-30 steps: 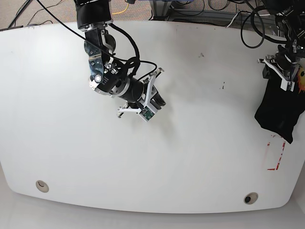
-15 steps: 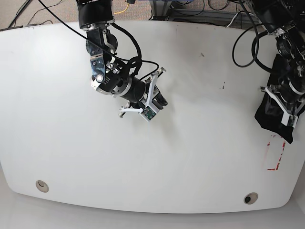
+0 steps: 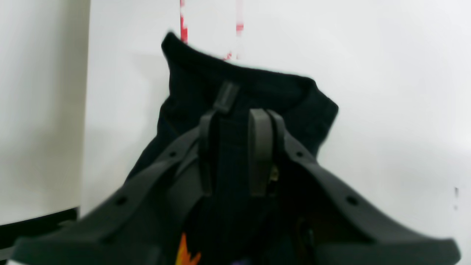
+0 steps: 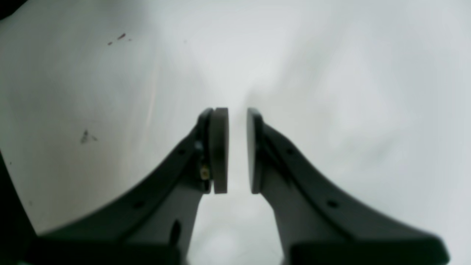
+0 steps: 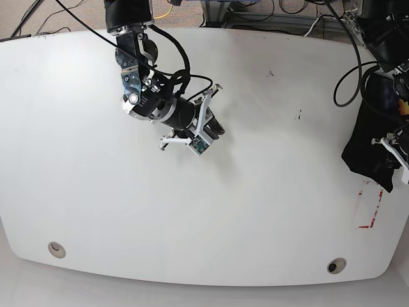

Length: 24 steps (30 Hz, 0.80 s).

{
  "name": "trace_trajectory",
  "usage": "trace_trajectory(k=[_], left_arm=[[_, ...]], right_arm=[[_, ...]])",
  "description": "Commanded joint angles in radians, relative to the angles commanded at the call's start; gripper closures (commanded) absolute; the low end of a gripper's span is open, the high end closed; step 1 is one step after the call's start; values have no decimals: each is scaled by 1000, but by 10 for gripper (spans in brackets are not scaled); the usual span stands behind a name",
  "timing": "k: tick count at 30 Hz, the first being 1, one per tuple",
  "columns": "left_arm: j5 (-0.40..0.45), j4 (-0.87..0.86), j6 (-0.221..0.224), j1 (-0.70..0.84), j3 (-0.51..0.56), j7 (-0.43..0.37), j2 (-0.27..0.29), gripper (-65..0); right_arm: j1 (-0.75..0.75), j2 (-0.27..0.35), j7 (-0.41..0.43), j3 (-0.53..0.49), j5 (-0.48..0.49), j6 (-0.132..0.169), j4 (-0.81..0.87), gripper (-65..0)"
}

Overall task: Layout the t-shirt on the table in an organized manner, then fold the t-shirt properly
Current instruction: 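Release the shirt and lift the left gripper away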

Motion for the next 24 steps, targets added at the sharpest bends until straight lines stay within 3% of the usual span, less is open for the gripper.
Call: trace_trajectory(k=[8,12,17,24], left_arm=[[0,-265,0,8,0,-170,-28,-125],[0,-344,0,12,0,-175,-28,-125],[-2,-316,0,86,-9,-175,-28,-125],[-2,-241,0,216,-161,-173,-26,-125]], right_arm=[[-41,17,0,2,0,0,58,-87],[-48,20,0,2,0,0,60,-87],[-61,20,0,2,0,0,75,-87],[-81,23,0,2,0,0,110,-87]])
